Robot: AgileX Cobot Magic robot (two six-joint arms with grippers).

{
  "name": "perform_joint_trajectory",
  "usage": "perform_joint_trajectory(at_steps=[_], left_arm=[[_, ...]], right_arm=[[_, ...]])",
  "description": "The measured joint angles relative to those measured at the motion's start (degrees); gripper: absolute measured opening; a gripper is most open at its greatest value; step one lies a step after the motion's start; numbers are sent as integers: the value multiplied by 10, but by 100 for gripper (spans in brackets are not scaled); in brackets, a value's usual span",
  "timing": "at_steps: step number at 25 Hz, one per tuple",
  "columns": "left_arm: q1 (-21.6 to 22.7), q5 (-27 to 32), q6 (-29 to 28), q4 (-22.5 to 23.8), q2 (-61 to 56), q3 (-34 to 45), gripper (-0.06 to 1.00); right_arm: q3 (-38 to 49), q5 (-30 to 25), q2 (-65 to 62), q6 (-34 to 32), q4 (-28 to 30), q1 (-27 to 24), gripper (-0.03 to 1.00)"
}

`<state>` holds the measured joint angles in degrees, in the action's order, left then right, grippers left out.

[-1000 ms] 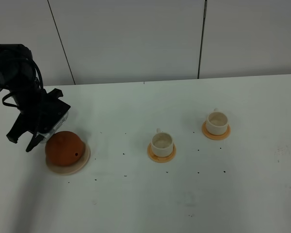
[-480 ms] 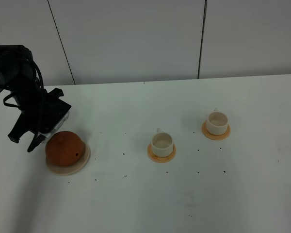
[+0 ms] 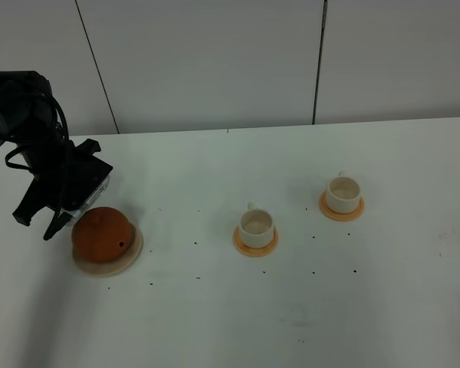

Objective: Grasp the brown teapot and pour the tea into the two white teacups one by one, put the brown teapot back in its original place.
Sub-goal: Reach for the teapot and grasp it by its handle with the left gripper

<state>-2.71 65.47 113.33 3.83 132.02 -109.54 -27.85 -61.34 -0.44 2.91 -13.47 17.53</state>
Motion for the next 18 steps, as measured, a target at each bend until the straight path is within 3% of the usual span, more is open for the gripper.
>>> perform_joint_trajectory(at_steps=[12, 18], left_arm=[[1, 1, 0, -3, -1, 0, 18], [1, 2, -1, -3, -1, 0, 17]], right_arm=[[0, 0, 0, 0, 0, 0, 23], [0, 0, 0, 0, 0, 0, 23]])
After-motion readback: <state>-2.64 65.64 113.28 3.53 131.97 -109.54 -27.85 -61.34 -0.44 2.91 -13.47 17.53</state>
